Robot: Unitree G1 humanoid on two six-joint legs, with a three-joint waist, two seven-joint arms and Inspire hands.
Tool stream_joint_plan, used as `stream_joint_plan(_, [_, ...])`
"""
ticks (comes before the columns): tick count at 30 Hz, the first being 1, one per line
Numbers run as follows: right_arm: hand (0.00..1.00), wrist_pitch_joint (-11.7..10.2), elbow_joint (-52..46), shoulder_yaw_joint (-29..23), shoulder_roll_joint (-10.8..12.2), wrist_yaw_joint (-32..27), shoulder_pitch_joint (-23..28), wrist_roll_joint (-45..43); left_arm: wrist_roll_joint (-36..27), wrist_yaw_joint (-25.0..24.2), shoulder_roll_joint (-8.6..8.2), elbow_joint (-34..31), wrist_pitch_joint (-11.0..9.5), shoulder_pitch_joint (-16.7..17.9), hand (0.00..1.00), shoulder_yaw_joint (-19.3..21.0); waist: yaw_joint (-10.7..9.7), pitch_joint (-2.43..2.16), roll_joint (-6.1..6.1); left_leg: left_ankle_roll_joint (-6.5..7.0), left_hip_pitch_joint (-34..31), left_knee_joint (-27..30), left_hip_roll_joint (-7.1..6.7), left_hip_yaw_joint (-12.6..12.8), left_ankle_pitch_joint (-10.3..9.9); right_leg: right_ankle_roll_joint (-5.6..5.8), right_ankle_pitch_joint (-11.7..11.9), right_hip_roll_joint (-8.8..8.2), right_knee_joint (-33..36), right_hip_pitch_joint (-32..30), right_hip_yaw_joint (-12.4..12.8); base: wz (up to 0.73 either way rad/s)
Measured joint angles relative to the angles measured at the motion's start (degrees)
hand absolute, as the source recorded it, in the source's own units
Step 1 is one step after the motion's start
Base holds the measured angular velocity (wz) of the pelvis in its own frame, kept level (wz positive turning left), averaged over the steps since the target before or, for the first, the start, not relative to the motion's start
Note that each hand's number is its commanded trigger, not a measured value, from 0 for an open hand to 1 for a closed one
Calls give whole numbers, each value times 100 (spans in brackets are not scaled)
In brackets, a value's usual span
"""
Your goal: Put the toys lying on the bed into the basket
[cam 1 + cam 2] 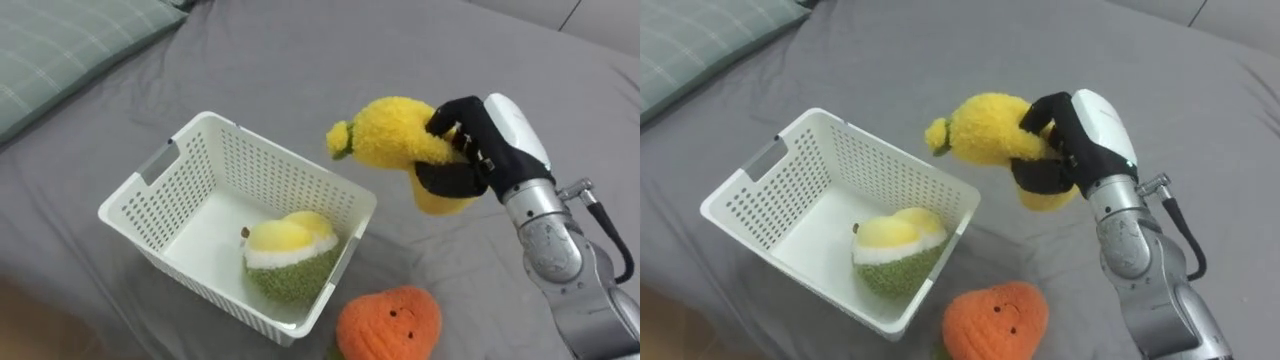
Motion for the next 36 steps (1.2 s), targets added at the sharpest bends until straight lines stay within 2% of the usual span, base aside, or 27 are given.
stream_joint_plan(5, [100, 51, -141, -1, 125, 6, -94, -51, 54, -1, -38, 141, -3, -31, 0, 20, 8, -1, 17, -1, 2, 0, 2, 0, 1, 2, -2, 3, -3, 6, 1, 0])
stream_joint_plan(9, [100, 60, -274, -2, 159, 13, -243, -51, 53, 5, -60, 143, -10, -28, 0, 190, 21, 3, 23, 0, 2, -10, 2, 0, 0, 2, -2, 3, -2, -1, 0, 0])
stream_joint_plan(13, [100, 88, -765, 48, 227, 182, -254, -158, 59, 10, -64, 273, -13, -60, 0, 192, 161, 6, 15, -1, 32, -45, 13, 35, 1, 2, -2, 17, -8, 0, 48, -3])
stream_joint_plan(17, [100, 142, -825, 292, 283, 336, -477, -255, 64, 60, -65, 419, -9, -189, 0, 192, 315, 15, -15, -1, 54, -71, 21, 67, 0, 2, -2, 26, -6, -7, 144, -6])
stream_joint_plan(20, [100, 180, -852, 401, 419, 376, -665, -300, 66, 184, -60, 460, -5, -186, 0, 188, 353, 5, -41, -1, 48, -70, 21, 58, 0, 2, -2, 26, -3, -10, 140, 0])
stream_joint_plan(23, [100, 192, -974, 547, 444, 387, -761, -299, 66, 253, -43, 524, -3, -192, 0, 173, 395, 1, -77, -1, 49, -69, 20, 42, 0, 2, -2, 26, -3, 0, 136, 1])
stream_joint_plan(27, [100, 206, -1033, 680, 495, 450, -866, -323, 120, 260, -32, 761, 2, -227, 0, 170, 465, 20, -120, -1, 88, -70, 20, 26, -2, 2, -2, 28, -15, 50, 129, 3])
stream_joint_plan(30, [100, 221, -1070, 749, 698, 577, -893, -505, 317, 256, -30, 861, 28, -243, 0, 170, 508, 21, -160, -5, 77, -69, 18, 18, -9, 1, -1, 35, -63, 65, 136, -1])
stream_joint_plan(32, [100, 371, -1115, 947, 755, 671, -974, -515, 350, 224, -37, 862, 111, -266, 0, 163, 603, 18, -186, -13, 53, -67, 14, 11, -18, 2, 2, 42, -94, 57, 152, 0])
stream_joint_plan(36, [100, 438, -1383, 1289, 781, 938, -976, -539, 398, 198, -48, 857, 163, -360, 0, 164, 749, 21, -179, -15, 26, -49, 6, -59, -16, 2, 2, 47, -99, 54, 161, 11])
